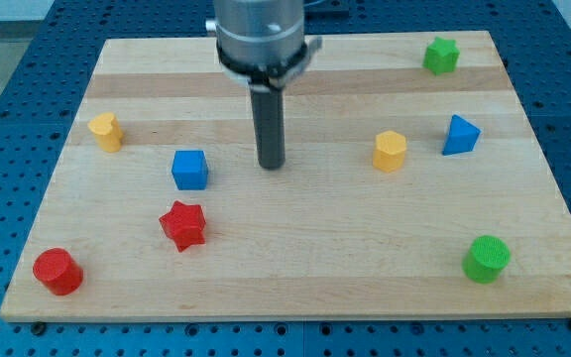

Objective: Slide the yellow heart to the bottom left of the red star

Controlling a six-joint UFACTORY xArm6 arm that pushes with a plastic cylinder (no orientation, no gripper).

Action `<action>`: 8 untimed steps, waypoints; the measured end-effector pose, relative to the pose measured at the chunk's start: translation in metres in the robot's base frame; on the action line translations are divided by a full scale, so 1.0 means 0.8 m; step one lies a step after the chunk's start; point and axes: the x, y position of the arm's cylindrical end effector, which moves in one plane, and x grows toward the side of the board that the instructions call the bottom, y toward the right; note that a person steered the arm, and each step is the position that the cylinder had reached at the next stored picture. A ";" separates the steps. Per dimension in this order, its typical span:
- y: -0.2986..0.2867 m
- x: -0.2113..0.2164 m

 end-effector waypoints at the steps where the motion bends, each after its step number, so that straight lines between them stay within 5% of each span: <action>1: -0.047 -0.051; 3: -0.199 -0.067; 5: -0.263 -0.082; 6: -0.264 0.002; 8: -0.264 0.036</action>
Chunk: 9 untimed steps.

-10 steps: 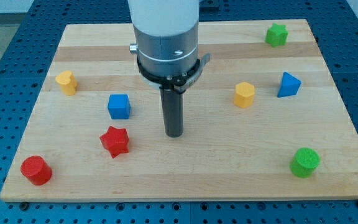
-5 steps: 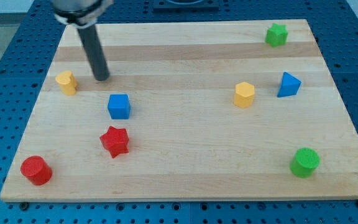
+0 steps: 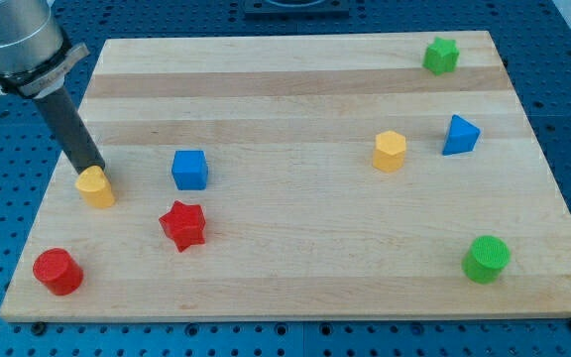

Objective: Slide the yellow heart to the bottom left of the red star

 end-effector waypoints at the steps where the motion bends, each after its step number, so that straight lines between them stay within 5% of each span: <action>1: -0.005 -0.007; 3: -0.051 -0.014; 9: 0.030 0.057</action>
